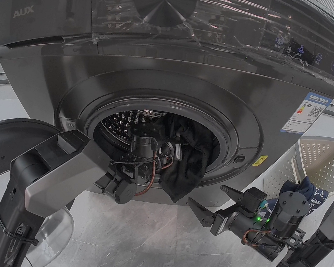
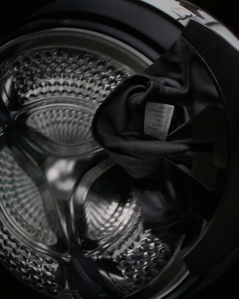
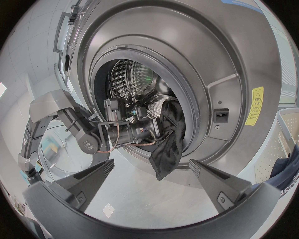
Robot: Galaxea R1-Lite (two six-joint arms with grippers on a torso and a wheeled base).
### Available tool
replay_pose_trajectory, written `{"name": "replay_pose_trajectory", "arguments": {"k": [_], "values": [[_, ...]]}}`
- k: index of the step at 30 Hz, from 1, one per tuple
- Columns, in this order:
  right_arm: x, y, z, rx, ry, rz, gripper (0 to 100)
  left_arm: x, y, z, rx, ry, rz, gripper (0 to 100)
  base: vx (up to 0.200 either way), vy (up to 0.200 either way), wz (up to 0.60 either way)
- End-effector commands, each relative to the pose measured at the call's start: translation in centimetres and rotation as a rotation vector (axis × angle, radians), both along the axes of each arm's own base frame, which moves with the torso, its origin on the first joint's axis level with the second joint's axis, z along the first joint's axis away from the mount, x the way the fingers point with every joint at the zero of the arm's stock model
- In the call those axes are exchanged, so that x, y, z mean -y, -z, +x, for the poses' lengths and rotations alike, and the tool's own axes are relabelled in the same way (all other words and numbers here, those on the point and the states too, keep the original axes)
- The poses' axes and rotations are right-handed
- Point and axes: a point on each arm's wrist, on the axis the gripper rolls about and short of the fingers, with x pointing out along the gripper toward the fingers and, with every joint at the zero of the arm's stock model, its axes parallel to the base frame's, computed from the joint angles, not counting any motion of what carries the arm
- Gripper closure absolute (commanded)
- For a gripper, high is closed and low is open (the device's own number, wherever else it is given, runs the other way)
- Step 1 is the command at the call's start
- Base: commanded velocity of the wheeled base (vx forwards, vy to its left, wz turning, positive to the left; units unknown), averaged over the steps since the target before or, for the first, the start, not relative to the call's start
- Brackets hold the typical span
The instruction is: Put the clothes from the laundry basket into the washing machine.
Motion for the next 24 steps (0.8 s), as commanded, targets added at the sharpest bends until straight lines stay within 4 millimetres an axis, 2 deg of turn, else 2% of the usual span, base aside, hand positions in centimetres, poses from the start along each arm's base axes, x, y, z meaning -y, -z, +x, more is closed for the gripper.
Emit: {"name": "replay_pose_trajectory", "arguments": {"k": [1, 6, 7, 11, 19, 24], "values": [[0.0, 0.0, 0.2, 0.003, 0.005, 0.0, 0, -1.0, -1.3, 3.5, 0.109, -0.137, -0.064, 100, 0.0, 0.0, 0.0], [0.1, -0.1, 0.3, 0.006, 0.007, 0.003, 0, -1.1, -2.0, 3.6, 0.125, -0.143, -0.075, 100, 0.0, 0.0, 0.0], [0.2, -0.1, 0.4, 0.007, 0.011, 0.004, 0, -1.1, -2.1, 3.5, 0.124, -0.142, -0.075, 0, 0.0, 0.0, 0.0], [0.3, -0.2, 0.6, 0.01, 0.022, 0.006, 0, -0.8, -2.8, 2.3, 0.108, -0.123, -0.07, 0, 0.0, 0.0, 0.0], [1.6, 0.1, 0.6, -0.01, 0.046, -0.01, 0, 0.9, -2.4, -3.1, 0.008, 0.064, 0.0, 0, 0.0, 0.0, 0.0], [2.8, 1.9, -1.1, -0.088, 0.014, -0.09, 0, 1.9, -2.0, -3.8, 0.007, 0.106, 0.001, 0, 0.0, 0.0, 0.0]]}}
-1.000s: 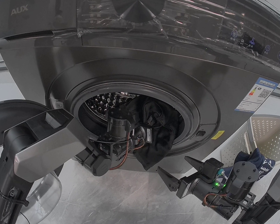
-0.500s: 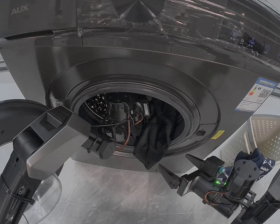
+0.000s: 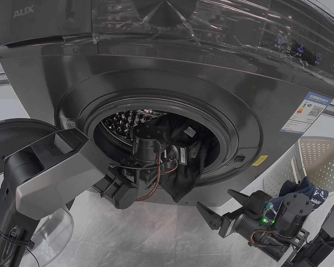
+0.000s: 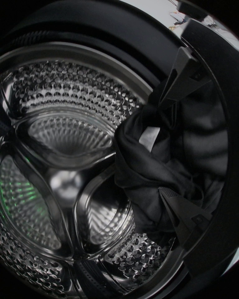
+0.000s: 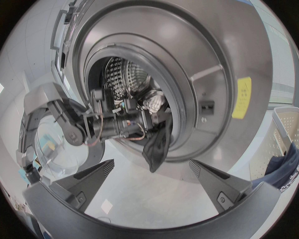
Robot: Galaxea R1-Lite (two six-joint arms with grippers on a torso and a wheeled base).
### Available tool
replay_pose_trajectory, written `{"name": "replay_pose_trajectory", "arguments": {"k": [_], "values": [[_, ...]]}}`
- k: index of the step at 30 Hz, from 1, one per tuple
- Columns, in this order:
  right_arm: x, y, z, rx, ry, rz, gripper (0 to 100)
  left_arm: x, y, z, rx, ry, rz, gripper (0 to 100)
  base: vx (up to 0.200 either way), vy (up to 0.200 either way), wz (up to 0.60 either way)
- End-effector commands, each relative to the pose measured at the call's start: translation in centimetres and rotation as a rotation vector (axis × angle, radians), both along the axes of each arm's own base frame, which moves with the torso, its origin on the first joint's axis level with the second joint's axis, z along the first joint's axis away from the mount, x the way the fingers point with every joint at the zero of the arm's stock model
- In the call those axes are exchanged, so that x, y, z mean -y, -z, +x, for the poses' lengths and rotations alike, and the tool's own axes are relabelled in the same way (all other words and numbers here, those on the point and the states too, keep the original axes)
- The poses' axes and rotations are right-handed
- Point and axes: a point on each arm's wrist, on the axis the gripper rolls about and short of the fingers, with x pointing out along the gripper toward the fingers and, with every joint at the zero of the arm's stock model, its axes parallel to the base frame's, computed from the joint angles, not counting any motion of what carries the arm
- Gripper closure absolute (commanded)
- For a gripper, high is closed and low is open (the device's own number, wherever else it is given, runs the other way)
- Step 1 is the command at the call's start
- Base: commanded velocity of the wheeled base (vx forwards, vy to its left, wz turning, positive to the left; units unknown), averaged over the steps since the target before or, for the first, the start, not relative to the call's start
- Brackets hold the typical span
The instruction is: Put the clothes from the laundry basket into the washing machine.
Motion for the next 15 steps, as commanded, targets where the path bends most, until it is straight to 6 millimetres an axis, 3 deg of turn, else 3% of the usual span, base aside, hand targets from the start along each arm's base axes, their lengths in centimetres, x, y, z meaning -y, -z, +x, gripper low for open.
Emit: {"name": "replay_pose_trajectory", "arguments": {"k": [1, 9, 15], "values": [[1.2, 1.3, -1.2, -0.061, -0.012, -0.056, 0, 1.1, -1.3, -1.7, 0.016, 0.064, -0.013, 0, 0.0, 0.0, 0.0], [1.2, 1.5, -1.4, -0.073, -0.015, -0.065, 0, 2.0, 1.8, -0.9, -0.006, 0.077, 0.012, 0, 0.0, 0.0, 0.0], [1.8, 2.2, -2.1, -0.112, -0.015, -0.092, 0, 1.9, 1.4, -1.0, 0.03, 0.076, -0.015, 0, 0.0, 0.0, 0.0]]}}
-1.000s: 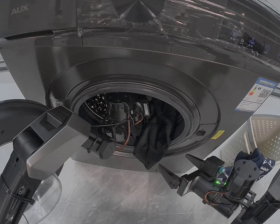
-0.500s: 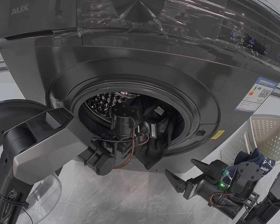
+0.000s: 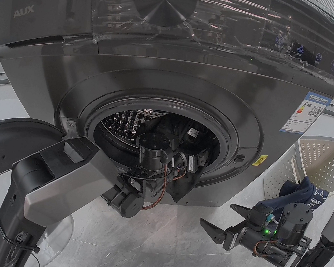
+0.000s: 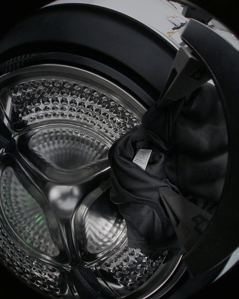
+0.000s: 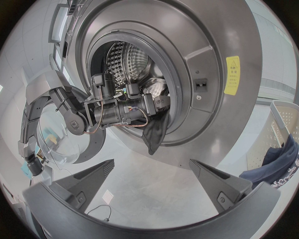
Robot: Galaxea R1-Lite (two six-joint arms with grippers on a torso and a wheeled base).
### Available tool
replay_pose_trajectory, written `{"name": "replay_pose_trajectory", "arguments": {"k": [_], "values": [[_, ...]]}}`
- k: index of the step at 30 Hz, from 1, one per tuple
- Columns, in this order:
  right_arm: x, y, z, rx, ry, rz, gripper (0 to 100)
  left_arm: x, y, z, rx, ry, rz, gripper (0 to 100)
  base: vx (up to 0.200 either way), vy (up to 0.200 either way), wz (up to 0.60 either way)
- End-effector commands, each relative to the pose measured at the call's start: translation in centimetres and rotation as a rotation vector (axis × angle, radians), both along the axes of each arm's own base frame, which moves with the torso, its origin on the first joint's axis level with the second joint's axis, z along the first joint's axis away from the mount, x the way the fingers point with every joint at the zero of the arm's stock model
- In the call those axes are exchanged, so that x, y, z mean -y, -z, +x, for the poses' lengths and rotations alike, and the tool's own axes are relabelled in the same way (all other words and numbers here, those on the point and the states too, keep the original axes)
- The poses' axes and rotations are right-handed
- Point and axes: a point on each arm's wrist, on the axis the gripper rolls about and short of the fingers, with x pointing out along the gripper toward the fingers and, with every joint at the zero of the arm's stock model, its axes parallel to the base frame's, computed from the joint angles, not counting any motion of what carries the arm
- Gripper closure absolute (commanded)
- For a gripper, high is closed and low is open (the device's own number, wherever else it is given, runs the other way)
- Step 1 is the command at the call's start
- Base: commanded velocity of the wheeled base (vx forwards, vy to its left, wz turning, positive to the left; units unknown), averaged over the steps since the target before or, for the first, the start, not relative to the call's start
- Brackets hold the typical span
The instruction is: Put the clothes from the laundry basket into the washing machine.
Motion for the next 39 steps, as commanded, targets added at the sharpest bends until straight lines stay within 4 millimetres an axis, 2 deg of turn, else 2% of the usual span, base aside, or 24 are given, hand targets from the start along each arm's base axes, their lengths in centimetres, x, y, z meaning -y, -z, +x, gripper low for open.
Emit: {"name": "replay_pose_trajectory", "arguments": {"k": [1, 4, 6, 8, 9, 13, 20, 23, 24, 28, 31, 35, 39], "values": [[0.4, 0.7, -0.7, -0.038, -0.006, -0.028, 0, 0.0, 0.3, 0.1, -0.003, -0.002, 0.001, 0, 0.0, 0.0, 0.0], [0.2, 1.1, -0.8, -0.051, -0.01, -0.038, 0, 0.2, 0.2, 0.1, -0.002, 0.001, 0.003, 0, 0.0, 0.0, 0.0], [0.2, 1.3, -0.8, -0.056, -0.01, -0.042, 0, 0.3, 0.9, 0.2, -0.021, -0.001, 0.019, 0, 0.0, 0.0, 0.0], [0.2, 1.2, -0.7, -0.055, -0.01, -0.041, 0, 0.3, 2.4, 0.6, -0.046, -0.008, 0.042, 0, 0.0, 0.0, 0.0], [0.2, 1.2, -0.7, -0.053, -0.01, -0.039, 0, 0.2, 2.9, 0.8, -0.046, -0.013, 0.05, 100, 0.0, 0.0, 0.0], [0.1, 1.2, -0.7, -0.05, -0.01, -0.037, 0, 0.0, 2.9, 1.5, -0.019, -0.031, 0.059, 100, 0.0, 0.0, 0.0], [0.0, 1.1, -0.6, -0.046, -0.013, -0.033, 0, -1.9, 0.9, 4.0, 0.036, -0.121, 0.021, 100, 0.0, 0.0, 0.0], [-0.1, 1.0, -0.5, -0.041, -0.013, -0.031, 0, -2.5, 0.8, 4.9, 0.045, -0.154, 0.015, 100, 0.0, 0.0, 0.0], [-0.1, 0.9, -0.4, -0.036, -0.013, -0.027, 0, -3.4, 0.1, 6.1, 0.072, -0.198, -0.001, 100, 0.0, 0.0, 0.0], [-0.2, 0.9, -0.3, -0.034, -0.014, -0.023, 0, -4.8, -2.5, 8.8, 0.151, -0.288, -0.062, 100, 0.0, 0.0, 0.0], [-0.3, 0.9, -0.2, -0.031, -0.014, -0.021, 0, -5.3, -3.9, 9.8, 0.191, -0.32, -0.092, 100, 0.0, 0.0, 0.0], [-0.1, 0.9, -0.1, -0.031, -0.005, -0.021, 0, -5.5, -4.1, 9.5, 0.173, -0.325, -0.08, 100, 0.0, 0.0, 0.0], [0.0, 0.8, -0.1, -0.03, -0.004, -0.02, 0, -6.3, -4.5, 6.5, 0.078, -0.286, -0.015, 100, 0.0, 0.0, 0.0]]}}
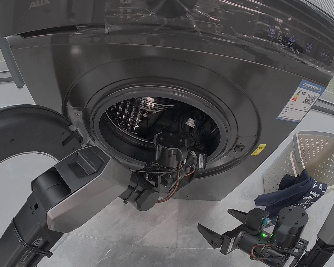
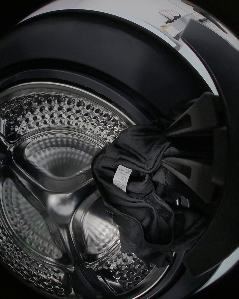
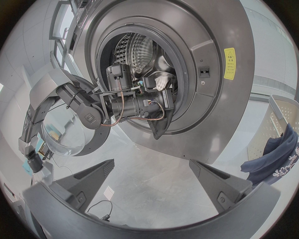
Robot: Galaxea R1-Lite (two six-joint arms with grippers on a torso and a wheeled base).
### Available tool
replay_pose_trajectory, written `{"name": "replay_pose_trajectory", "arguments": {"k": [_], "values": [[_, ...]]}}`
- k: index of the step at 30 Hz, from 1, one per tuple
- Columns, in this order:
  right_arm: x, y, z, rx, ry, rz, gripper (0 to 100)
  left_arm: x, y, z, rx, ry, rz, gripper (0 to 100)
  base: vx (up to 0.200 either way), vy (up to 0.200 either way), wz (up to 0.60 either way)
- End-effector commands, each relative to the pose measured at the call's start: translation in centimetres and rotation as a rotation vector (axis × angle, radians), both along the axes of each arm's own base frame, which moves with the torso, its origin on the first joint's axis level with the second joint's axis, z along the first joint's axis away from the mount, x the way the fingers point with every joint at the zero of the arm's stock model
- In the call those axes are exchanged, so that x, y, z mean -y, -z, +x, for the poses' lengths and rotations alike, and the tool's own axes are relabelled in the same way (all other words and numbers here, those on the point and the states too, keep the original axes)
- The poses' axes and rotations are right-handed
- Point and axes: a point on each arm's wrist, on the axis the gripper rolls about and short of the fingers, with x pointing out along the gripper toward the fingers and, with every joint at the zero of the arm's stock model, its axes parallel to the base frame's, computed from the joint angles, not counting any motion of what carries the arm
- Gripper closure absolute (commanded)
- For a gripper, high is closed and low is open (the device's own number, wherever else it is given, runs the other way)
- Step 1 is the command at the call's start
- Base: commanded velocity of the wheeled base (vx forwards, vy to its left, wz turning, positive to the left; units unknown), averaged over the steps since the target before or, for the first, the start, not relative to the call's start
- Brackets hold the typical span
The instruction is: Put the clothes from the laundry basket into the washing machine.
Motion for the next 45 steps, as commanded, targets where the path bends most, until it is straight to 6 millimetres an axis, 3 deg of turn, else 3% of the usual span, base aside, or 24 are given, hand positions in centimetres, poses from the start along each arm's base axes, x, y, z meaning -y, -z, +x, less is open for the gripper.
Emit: {"name": "replay_pose_trajectory", "arguments": {"k": [1, 6, 11, 17, 22, 29, 30, 35, 45], "values": [[0.1, 0.0, 0.2, 0.002, 0.006, 0.002, 0, -7.1, -4.9, 1.3, 0.023, -0.116, -0.02, 100, 0.0, 0.0, 0.0], [0.0, 0.0, 0.1, 0.002, 0.001, 0.002, 0, -8.6, -7.2, -3.8, -0.05, 0.016, 0.028, 100, 0.0, 0.0, 0.0], [-0.2, 0.0, 0.1, 0.004, -0.004, 0.003, 0, -9.5, -7.8, -5.7, -0.079, 0.048, 0.045, 100, 0.0, 0.0, 0.0], [-0.2, -0.1, 0.1, 0.005, -0.004, 0.004, 0, -9.3, -6.5, -5.0, -0.076, 0.038, 0.043, 100, 0.0, 0.0, 0.0], [-0.2, -0.1, 0.1, 0.005, -0.004, 0.004, 0, -7.9, -4.1, -2.8, -0.028, 0.022, 0.021, 100, 0.0, 0.0, 0.0], [-0.1, -0.1, 0.2, 0.005, 0.001, 0.004, 0, -7.3, -3.6, -2.3, -0.028, 0.008, 0.024, 100, 0.0, 0.0, 0.0], [0.0, -0.1, 0.2, 0.005, 0.002, 0.004, 0, -7.0, -3.6, -2.4, -0.028, 0.016, 0.022, 0, 0.0, 0.0, 0.0], [-0.1, -0.1, 0.2, 0.007, 0.001, 0.006, 0, -6.4, -4.5, -3.3, -0.025, 0.037, 0.017, 0, 0.0, 0.0, 0.0], [0.0, -0.1, 0.3, 0.007, 0.007, 0.006, 0, -5.9, -3.9, -3.6, -0.046, 0.051, 0.029, 0, 0.0, 0.0, 0.0]]}}
